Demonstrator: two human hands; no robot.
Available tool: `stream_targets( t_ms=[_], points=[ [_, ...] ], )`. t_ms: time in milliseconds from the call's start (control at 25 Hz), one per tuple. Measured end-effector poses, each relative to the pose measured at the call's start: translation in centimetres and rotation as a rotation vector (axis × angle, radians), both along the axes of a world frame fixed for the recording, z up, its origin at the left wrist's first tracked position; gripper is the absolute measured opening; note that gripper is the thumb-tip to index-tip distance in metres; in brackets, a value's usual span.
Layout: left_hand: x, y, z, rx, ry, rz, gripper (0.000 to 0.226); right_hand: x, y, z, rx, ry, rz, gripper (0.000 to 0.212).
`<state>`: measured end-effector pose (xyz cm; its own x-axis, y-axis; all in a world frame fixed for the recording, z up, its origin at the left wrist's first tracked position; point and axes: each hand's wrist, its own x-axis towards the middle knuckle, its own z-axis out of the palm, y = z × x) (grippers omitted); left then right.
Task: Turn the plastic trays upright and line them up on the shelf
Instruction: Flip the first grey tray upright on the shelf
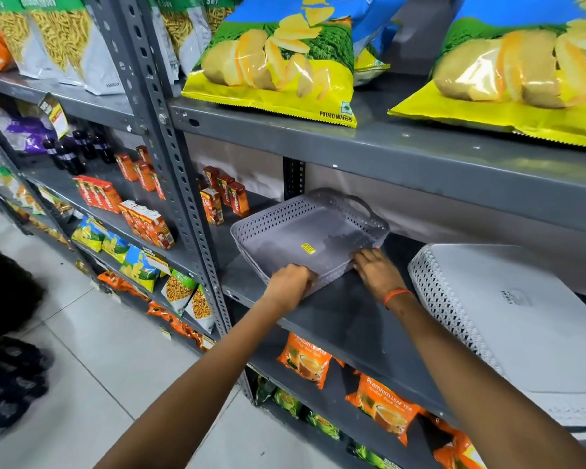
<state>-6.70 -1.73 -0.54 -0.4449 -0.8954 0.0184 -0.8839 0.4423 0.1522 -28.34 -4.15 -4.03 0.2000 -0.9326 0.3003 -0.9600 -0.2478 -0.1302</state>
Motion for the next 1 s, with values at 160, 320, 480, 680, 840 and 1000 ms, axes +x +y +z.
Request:
stream_targets(
  t_ms=[160,320,480,680,840,1000],
  points=[
    [2.8,-0.7,0.0,-0.035,-0.037,0.036,0.025,-1.8,0.5,0.1,-0.024,-0.011,-0.06,0.028],
    [7.0,-1.8,-0.5,-0.074,-0.022,0.102,0.027,-2.5,2.5,-0.3,-0.101,-0.03,-0.077,0.015],
    [9.2,-2.5,-0.6,-0.09,-0.033,0.133,0.025,-0.5,5.9,-1.2,-0.154,-0.043,-0.037,0.038],
    [10.7,-2.5,-1.6,-0.119,0.061,0.154,0.038,3.1,9.1,-2.3,-0.235,0.036,-0.095,0.034],
    [11.3,-2.1,-2.4,-0.154,0.092,0.179,0.044,4.8,10.5,-3.0,-0.274,0.08,-0.137,0.027],
    [11.4,-2.0,-2.4,-0.161,0.092,0.184,0.047,5.5,10.8,-2.7,-0.27,0.079,-0.175,0.02]
  ],
)
